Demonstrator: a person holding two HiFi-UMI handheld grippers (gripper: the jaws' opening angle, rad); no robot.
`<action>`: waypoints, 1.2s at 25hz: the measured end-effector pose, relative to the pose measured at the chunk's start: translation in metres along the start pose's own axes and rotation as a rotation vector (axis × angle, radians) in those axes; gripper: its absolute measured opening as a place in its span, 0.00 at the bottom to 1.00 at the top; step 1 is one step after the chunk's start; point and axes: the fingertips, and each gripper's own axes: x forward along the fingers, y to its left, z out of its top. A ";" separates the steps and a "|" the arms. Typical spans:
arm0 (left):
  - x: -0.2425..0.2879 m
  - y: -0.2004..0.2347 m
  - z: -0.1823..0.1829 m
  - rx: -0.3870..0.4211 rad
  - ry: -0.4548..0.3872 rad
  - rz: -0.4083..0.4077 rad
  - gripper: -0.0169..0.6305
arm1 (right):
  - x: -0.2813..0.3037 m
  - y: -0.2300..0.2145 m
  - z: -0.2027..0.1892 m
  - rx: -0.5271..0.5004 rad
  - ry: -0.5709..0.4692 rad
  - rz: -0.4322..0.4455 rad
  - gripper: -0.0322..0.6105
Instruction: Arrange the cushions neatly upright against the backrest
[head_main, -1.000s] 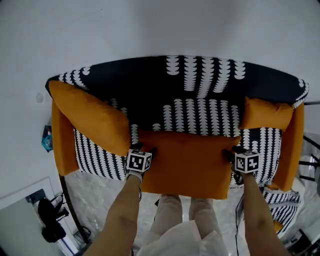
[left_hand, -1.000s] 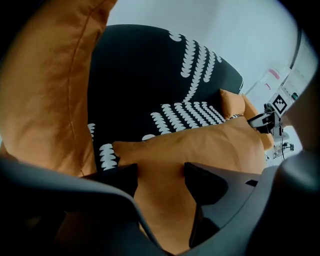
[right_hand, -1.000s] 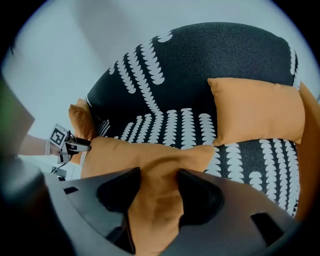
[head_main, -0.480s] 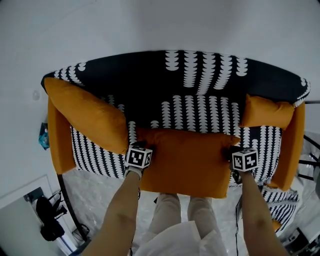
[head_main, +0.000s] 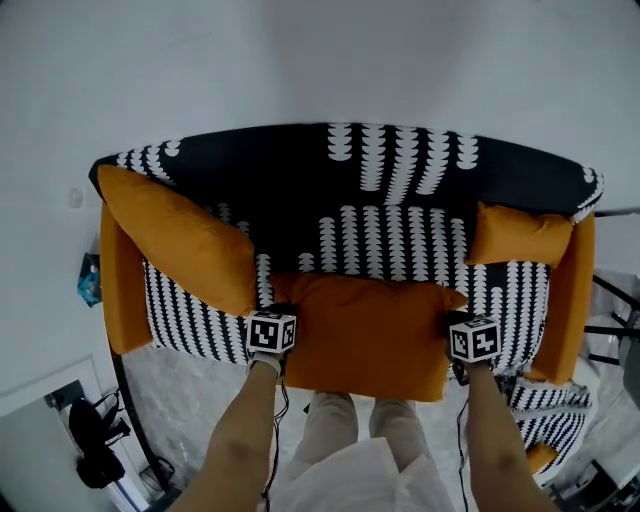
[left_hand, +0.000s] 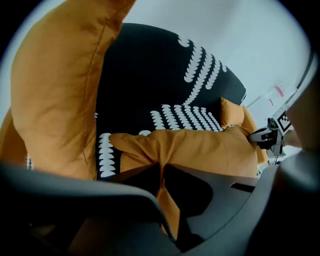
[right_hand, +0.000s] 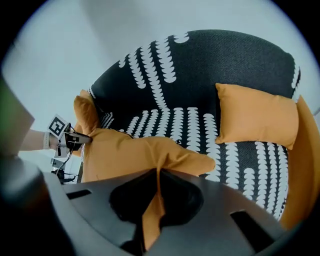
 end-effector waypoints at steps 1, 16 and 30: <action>-0.008 -0.003 -0.001 -0.012 -0.016 -0.007 0.10 | -0.007 0.002 -0.004 0.008 -0.002 0.004 0.10; -0.131 -0.056 0.070 0.001 -0.280 -0.046 0.08 | -0.143 0.018 0.057 -0.021 -0.274 -0.027 0.09; -0.116 -0.057 0.224 0.031 -0.375 0.034 0.09 | -0.136 -0.046 0.222 -0.158 -0.399 -0.150 0.10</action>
